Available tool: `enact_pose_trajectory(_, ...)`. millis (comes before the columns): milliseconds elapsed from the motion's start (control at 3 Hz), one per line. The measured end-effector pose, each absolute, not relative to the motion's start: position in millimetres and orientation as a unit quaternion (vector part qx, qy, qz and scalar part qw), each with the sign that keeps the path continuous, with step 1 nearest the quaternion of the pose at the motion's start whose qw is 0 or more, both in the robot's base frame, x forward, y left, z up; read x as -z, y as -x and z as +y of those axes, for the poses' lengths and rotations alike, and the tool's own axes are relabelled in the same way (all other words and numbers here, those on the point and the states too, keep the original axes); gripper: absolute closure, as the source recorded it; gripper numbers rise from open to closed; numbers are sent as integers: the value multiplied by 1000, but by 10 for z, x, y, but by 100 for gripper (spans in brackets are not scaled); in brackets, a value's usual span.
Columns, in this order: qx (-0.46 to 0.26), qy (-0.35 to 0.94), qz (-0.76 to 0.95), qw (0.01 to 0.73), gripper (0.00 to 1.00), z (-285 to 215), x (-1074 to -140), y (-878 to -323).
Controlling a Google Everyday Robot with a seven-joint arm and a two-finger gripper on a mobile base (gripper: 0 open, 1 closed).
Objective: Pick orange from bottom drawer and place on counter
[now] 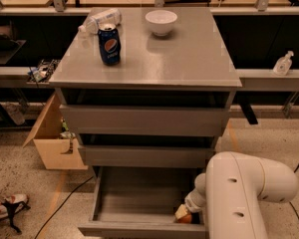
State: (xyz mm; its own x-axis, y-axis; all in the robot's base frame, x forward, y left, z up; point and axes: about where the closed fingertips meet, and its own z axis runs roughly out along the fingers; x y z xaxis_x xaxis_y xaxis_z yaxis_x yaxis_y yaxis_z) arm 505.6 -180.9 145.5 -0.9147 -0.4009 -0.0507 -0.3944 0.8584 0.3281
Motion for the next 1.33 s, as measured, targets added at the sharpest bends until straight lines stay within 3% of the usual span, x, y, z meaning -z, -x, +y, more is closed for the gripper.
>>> enact_pose_trajectory(333, 177, -194, -964, 36, 87, -1829, -1448, -4904)
enact_pose_trajectory(667, 177, -194, -964, 36, 100, -1827, -1450, -4910)
enact_pose_trajectory(1333, 177, -194, -964, 36, 100, -1827, -1459, -4910)
